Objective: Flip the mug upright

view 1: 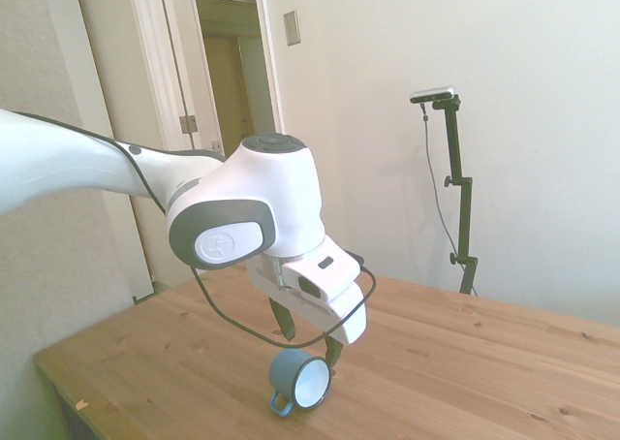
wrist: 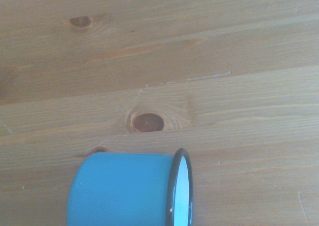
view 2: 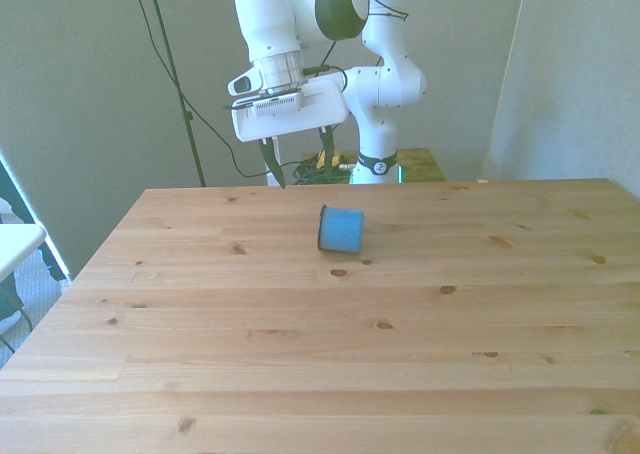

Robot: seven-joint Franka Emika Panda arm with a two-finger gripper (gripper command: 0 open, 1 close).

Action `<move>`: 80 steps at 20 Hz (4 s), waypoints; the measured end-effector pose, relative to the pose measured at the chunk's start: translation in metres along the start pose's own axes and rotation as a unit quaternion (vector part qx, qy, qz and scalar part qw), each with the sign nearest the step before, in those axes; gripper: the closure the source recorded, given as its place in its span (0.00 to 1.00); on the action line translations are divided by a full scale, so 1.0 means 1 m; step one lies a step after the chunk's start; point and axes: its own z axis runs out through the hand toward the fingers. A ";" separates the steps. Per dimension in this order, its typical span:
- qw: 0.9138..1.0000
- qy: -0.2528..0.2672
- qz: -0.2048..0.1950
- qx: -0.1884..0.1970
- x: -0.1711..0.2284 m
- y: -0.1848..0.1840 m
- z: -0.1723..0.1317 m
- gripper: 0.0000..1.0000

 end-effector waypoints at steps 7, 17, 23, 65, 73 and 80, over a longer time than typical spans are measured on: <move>0.998 -0.044 -0.009 0.033 0.023 -0.001 0.019 0.00; 0.983 -0.166 -0.031 0.066 0.039 -0.002 0.064 0.00; 0.973 -0.209 -0.028 0.096 0.041 -0.002 0.076 0.00; 0.904 -0.373 -0.049 0.204 0.060 0.018 0.128 1.00; 0.902 -0.374 -0.051 0.207 0.062 0.017 0.129 1.00; 0.902 -0.374 -0.055 0.209 0.062 0.016 0.128 1.00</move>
